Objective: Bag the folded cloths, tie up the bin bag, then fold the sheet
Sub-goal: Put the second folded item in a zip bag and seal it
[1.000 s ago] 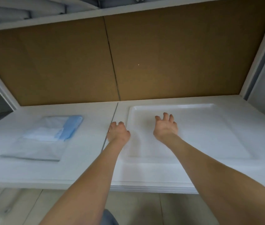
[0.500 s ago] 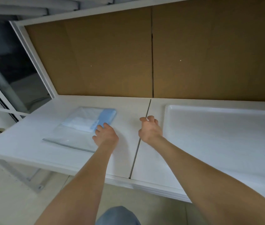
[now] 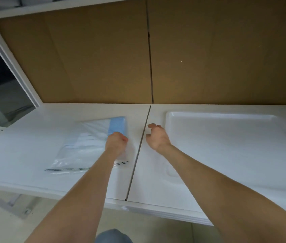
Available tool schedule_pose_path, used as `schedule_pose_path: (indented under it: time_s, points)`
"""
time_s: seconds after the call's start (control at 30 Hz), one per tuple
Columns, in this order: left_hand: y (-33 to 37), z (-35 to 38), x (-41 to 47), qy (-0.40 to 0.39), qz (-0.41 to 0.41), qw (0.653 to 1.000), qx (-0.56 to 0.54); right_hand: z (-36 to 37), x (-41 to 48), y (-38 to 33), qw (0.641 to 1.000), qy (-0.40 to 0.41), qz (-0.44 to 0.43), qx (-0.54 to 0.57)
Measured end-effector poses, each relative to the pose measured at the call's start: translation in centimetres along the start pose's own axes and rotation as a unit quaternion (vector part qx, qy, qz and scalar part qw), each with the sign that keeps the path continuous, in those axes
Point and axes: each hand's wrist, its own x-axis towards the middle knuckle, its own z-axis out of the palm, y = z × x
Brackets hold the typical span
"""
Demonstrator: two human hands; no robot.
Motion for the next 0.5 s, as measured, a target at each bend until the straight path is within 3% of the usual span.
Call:
schedule_pose_path:
  time_s: [0.17, 0.3, 0.4, 0.5]
  points:
    - [6.1, 2.3, -2.7, -0.047, 0.074, 0.982, -0.166, -1.9, 0.4, 1.2, 0.978, 0.003, 0.096, 0.184]
    - [9.5, 2.0, -4.7, -0.088, 0.092, 0.958, -0.258, -3.8, -0.1, 2.1, 0.899, -0.044, 0.156, 0.408]
    - [10.9, 1.5, -6.3, -0.155, 0.11, 0.933, -0.306, -5.3, -1.1, 2.4, 0.86, -0.066, 0.175, 0.475]
    - [11.7, 1.0, -7.7, -0.213, 0.13, 0.918, -0.307, -7.0, -2.2, 2.4, 0.852, -0.046, 0.193, 0.485]
